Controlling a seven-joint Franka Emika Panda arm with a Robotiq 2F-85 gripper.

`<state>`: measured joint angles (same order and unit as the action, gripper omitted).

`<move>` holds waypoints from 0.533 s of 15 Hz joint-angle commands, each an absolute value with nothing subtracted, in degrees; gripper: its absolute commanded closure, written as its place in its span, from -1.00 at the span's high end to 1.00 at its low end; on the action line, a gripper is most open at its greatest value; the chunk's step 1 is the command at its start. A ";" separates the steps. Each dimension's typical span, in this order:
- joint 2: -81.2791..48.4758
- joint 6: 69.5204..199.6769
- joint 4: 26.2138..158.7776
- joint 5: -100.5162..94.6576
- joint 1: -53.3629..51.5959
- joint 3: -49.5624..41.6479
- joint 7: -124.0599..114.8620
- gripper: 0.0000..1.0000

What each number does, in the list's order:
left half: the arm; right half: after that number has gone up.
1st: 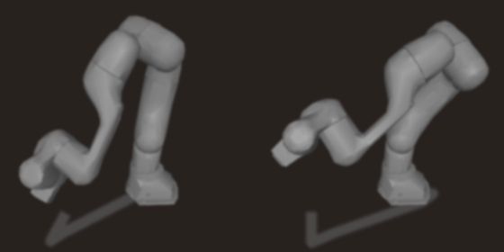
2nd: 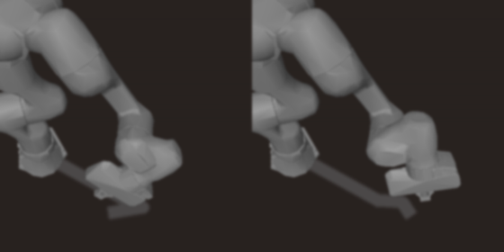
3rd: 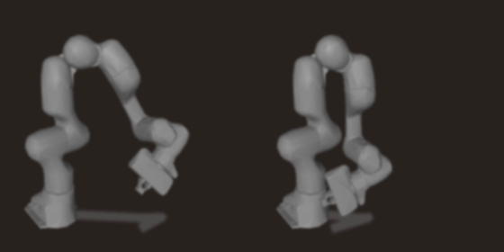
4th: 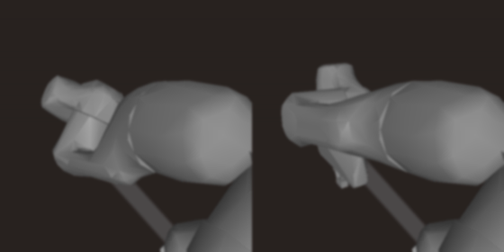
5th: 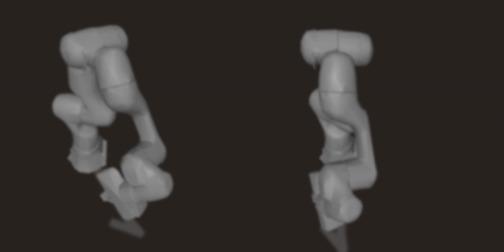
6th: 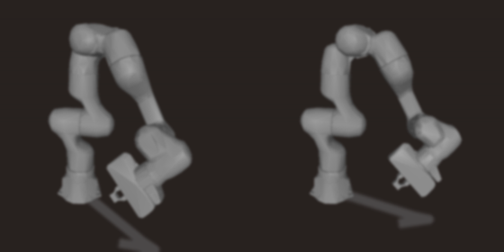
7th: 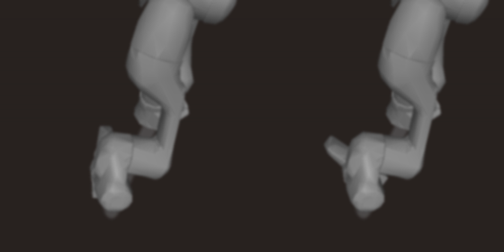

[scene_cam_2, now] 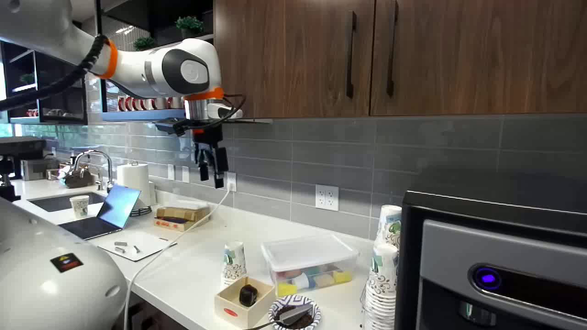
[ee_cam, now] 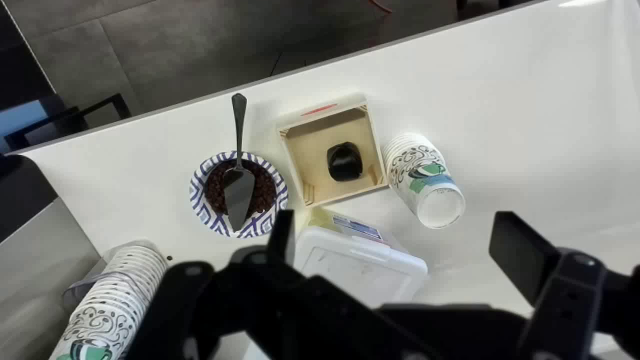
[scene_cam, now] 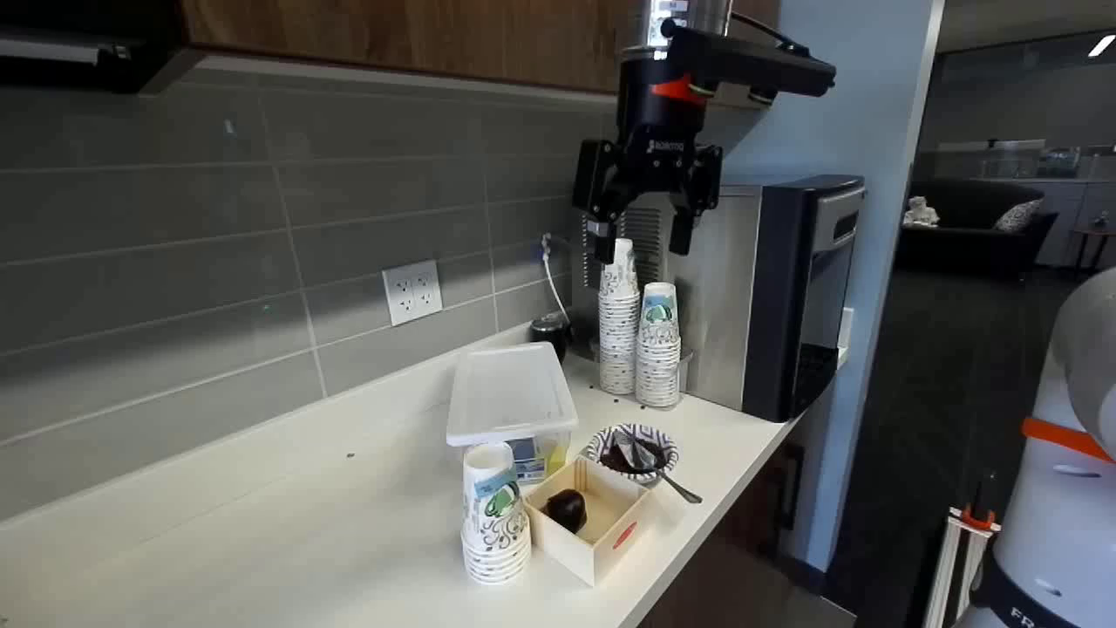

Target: Use the cake slicer to stir in the bowl

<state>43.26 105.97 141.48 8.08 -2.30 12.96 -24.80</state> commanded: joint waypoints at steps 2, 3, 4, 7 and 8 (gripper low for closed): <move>43.26 105.79 141.18 8.12 -2.17 13.02 -24.73 1.00; 43.29 105.79 141.17 8.12 -2.17 13.02 -24.73 1.00; 43.29 105.79 141.17 8.12 -2.17 13.02 -24.73 1.00; 42.31 105.43 141.17 7.10 -0.55 13.45 -26.89 1.00; 41.45 104.91 141.05 6.32 0.53 13.80 -28.42 1.00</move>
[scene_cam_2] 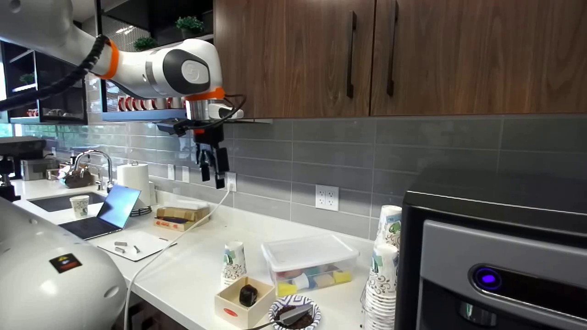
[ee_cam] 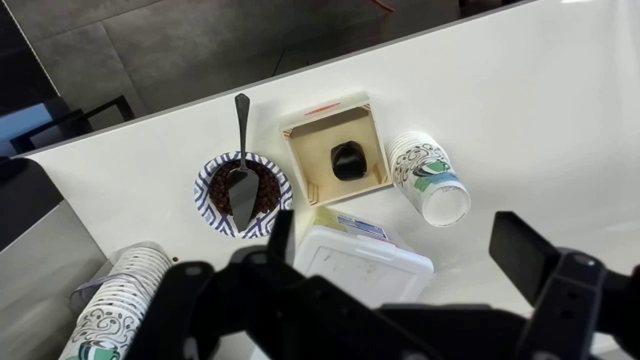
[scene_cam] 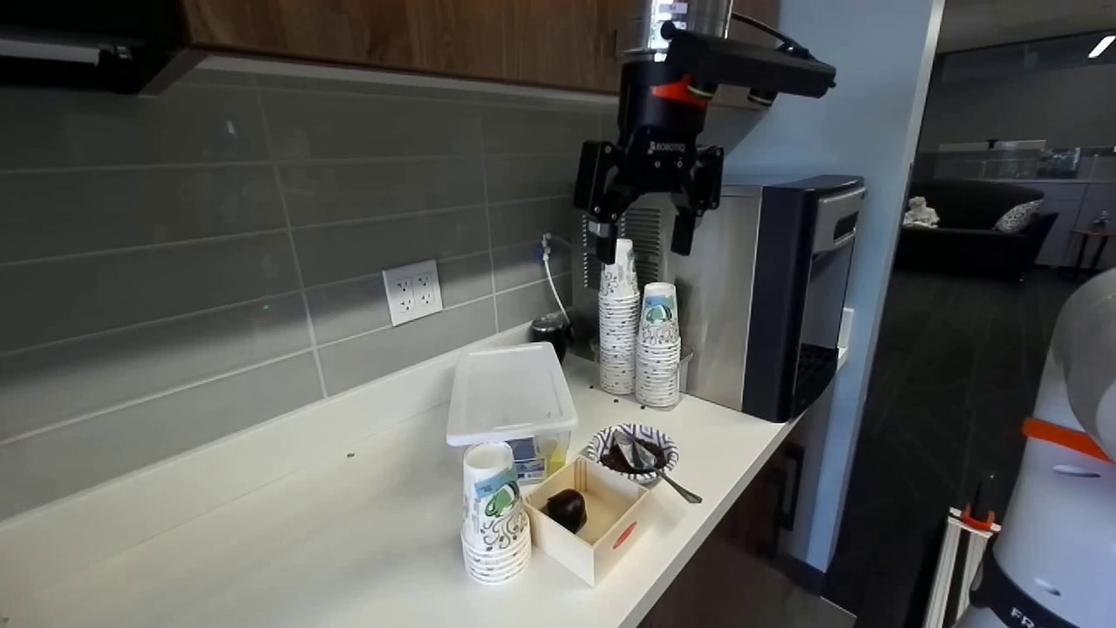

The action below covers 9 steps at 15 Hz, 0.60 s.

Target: Use the cake slicer to stir in the bowl

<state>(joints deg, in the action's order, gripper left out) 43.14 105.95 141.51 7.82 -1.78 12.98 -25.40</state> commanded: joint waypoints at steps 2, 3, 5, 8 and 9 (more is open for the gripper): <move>39.49 104.76 141.26 4.66 2.70 14.15 -31.12 1.00; 37.91 104.53 141.30 3.82 3.72 14.00 -32.09 1.00; 34.90 103.88 141.54 2.50 5.42 13.98 -34.63 1.00; 29.32 103.20 142.24 0.36 6.73 13.63 -38.55 1.00; 27.21 103.03 142.34 -0.05 6.81 13.12 -39.38 1.00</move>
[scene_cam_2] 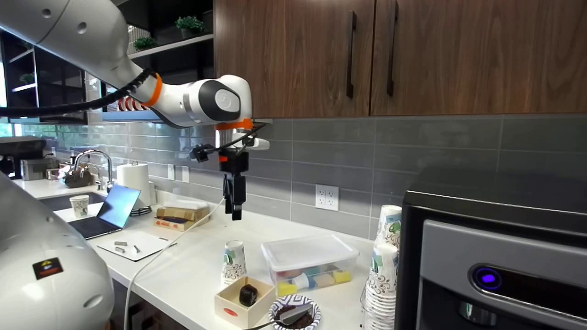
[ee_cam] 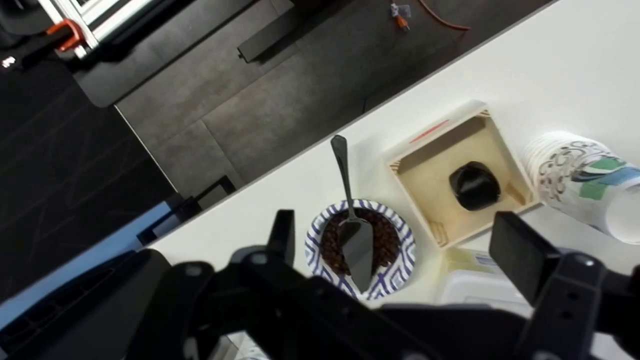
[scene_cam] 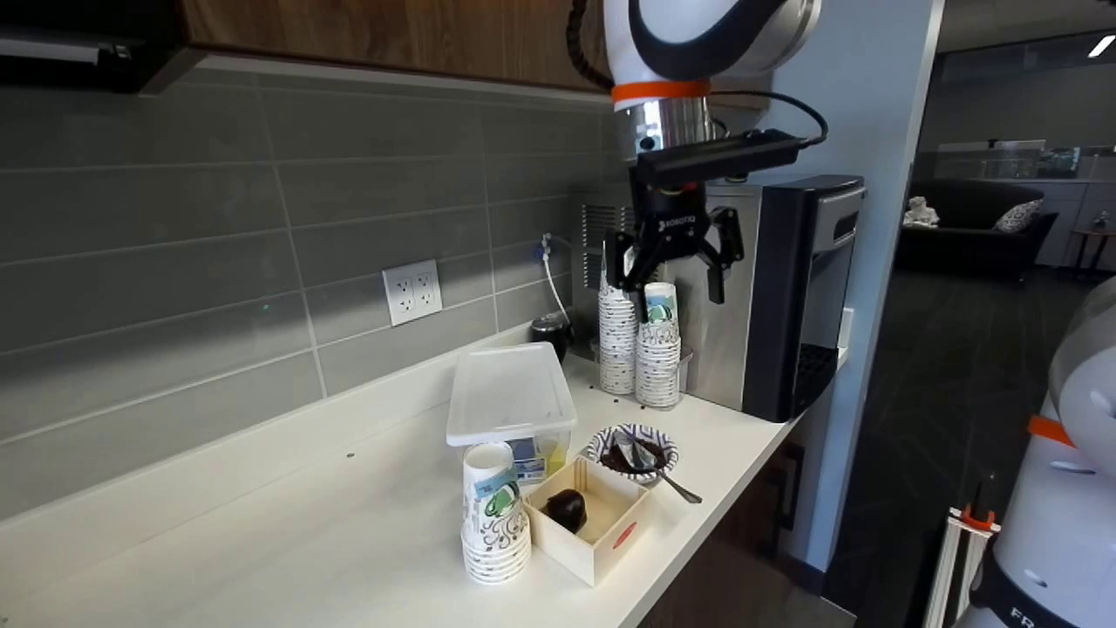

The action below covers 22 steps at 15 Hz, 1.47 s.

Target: Use the cake slicer to stir in the bowl

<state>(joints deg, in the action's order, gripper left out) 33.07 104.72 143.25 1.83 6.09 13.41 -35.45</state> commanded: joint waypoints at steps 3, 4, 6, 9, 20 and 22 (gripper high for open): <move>21.07 102.72 142.06 -1.60 6.72 11.67 -41.28 1.00; 19.30 102.71 141.98 -2.27 6.63 11.12 -41.71 1.00; 15.69 103.50 141.92 -4.11 6.52 9.78 -41.85 1.00; 10.77 105.92 141.75 -5.97 6.24 7.40 -40.95 1.00; -4.12 116.96 140.21 -11.16 3.68 2.00 -42.54 1.00; -6.54 118.95 139.82 -12.02 2.76 1.40 -42.61 1.00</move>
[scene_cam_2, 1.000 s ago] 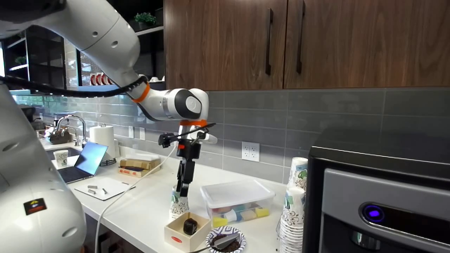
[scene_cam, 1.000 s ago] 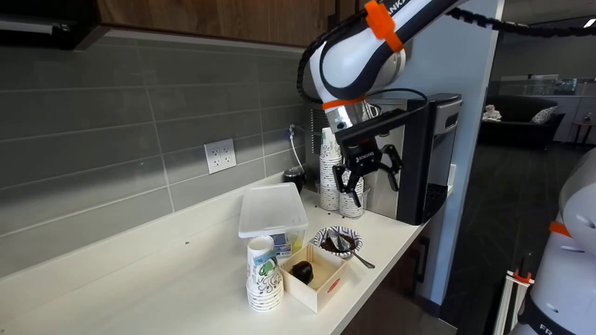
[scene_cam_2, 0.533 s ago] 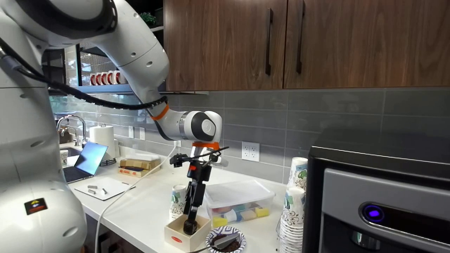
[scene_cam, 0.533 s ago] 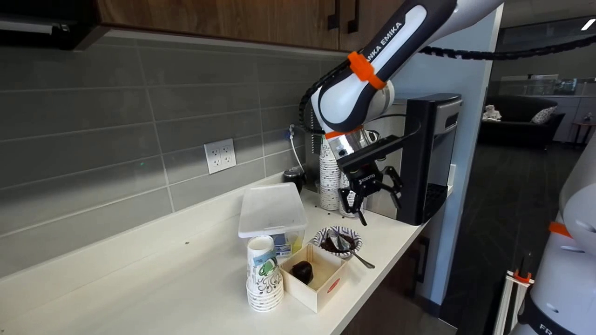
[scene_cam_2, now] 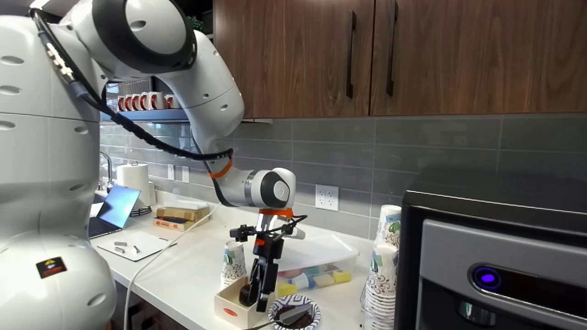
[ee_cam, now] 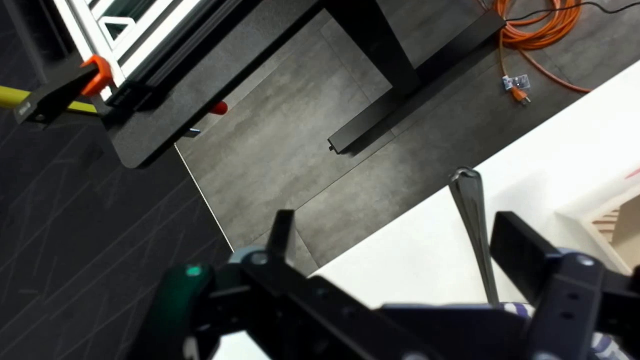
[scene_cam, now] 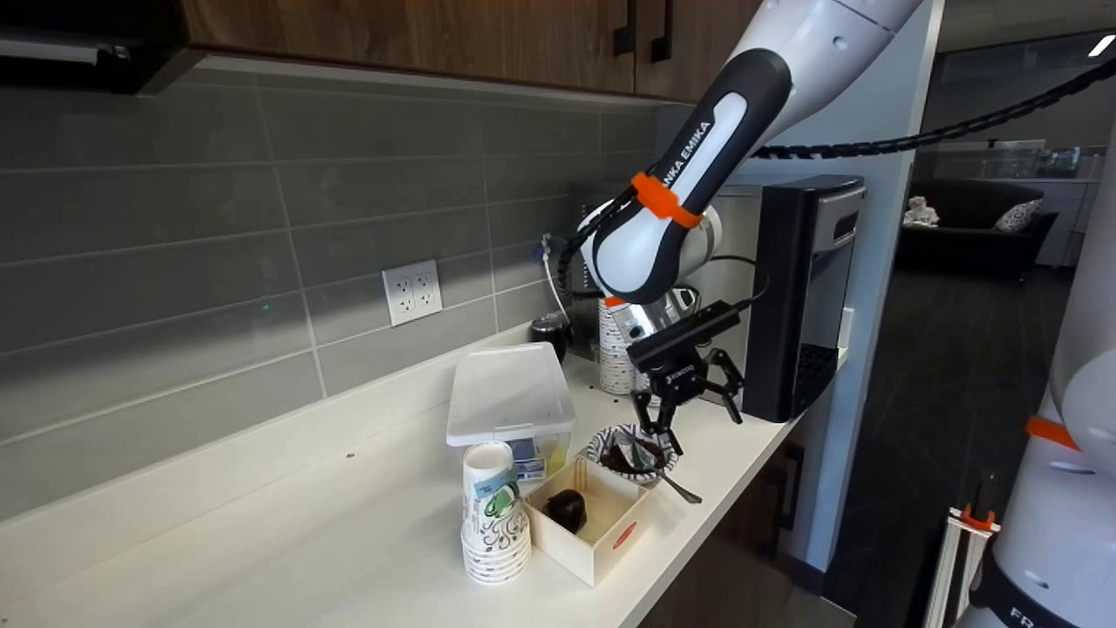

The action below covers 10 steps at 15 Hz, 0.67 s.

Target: Use the cake slicer to stir in the bowl

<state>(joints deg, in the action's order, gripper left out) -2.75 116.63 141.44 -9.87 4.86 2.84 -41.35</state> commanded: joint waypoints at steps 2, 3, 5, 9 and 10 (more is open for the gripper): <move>-8.79 119.81 139.24 -12.51 1.69 0.95 -42.90 1.00; -9.74 120.08 138.99 -12.79 1.11 0.74 -43.21 1.00; -11.81 120.54 138.30 -13.34 -0.04 0.27 -43.62 1.00; -15.02 120.52 136.92 -14.14 -1.98 -0.80 -44.71 1.00; -16.00 120.90 136.45 -14.52 -2.35 -1.13 -44.77 1.00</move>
